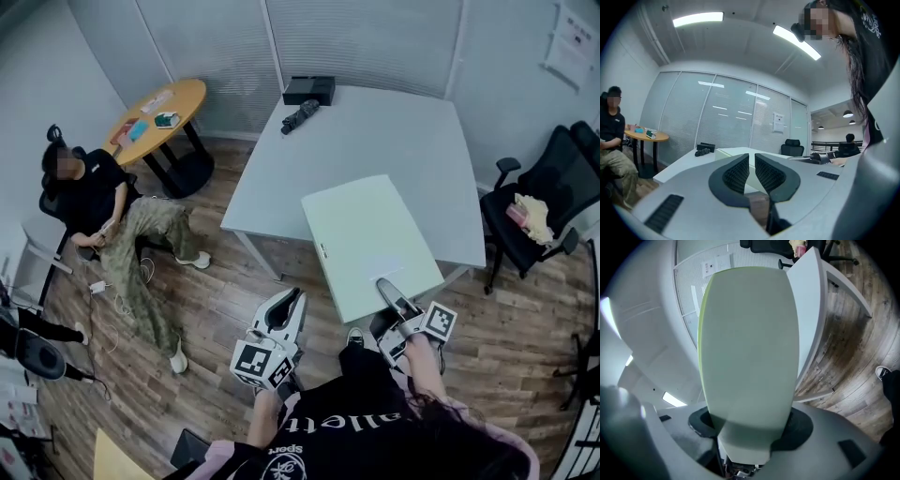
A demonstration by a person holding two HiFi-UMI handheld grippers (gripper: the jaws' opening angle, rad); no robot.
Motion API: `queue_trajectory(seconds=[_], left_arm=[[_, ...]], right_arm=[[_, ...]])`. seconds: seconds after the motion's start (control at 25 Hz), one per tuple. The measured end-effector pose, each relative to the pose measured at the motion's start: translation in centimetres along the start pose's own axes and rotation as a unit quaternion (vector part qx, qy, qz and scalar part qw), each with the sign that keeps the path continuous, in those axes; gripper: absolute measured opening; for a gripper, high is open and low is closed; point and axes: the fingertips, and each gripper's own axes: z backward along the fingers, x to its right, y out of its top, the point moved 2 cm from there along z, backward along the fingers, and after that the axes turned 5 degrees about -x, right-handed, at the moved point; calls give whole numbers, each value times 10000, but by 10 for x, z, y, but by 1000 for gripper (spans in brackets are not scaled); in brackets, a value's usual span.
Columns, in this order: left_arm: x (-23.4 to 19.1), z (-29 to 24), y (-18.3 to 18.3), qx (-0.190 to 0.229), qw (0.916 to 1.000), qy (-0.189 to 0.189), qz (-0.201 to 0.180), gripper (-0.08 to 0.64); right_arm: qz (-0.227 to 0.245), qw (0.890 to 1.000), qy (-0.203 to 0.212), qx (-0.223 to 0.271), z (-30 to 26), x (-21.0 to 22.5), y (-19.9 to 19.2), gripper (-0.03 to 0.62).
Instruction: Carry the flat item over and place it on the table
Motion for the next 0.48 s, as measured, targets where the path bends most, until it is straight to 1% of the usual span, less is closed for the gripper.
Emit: queue_trajectory(seconds=[0.12,0.28,0.48], left_arm=[[-8,-35,16,75,9999,34,-101,55],[-17,-79,28,60,9997,80,-203,55],[-27,-120,36,44,9994,178,-287,55]], right_arm=[[72,10000,-11,-59,-19,-2,35,284],[100,9999,13,-74,-39,-1,78,284],[50,9999,-33,-155,-58,6,115,284]])
